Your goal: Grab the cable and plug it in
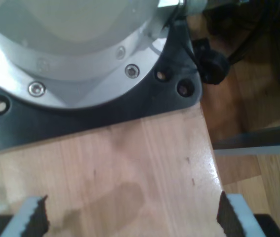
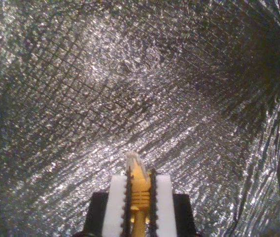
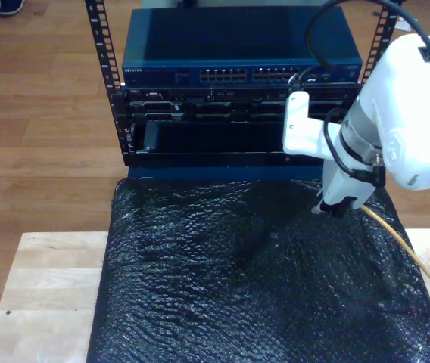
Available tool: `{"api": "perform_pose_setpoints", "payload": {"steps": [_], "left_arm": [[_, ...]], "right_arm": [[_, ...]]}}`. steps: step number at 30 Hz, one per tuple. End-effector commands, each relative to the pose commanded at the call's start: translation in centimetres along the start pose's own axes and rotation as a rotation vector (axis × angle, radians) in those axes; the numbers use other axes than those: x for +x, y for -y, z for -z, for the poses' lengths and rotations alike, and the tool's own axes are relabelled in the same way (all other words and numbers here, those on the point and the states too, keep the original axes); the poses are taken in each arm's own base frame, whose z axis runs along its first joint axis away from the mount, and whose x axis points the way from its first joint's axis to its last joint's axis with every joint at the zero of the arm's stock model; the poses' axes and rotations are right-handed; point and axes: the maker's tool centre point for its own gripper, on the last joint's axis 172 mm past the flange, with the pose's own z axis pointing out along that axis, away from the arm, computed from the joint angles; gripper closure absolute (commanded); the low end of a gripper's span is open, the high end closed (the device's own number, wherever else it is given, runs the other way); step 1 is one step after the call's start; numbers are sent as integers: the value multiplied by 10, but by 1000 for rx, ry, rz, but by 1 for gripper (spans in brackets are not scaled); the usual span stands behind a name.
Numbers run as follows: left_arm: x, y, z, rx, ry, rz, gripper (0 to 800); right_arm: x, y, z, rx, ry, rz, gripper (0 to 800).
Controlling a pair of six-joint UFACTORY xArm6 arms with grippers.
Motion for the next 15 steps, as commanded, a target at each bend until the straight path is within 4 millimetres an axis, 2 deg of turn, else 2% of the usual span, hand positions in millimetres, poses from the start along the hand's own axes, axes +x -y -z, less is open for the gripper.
{"api": "perform_pose_setpoints", "payload": {"steps": [10,15], "left_arm": [[2,0,-2,-1,-15,-3,0],[2,0,-2,-1,-15,-3,0]], "right_arm": [[-2,0,-13,-34,-10,7,799],[-1,-9,-16,-84,-18,19,799]]}}
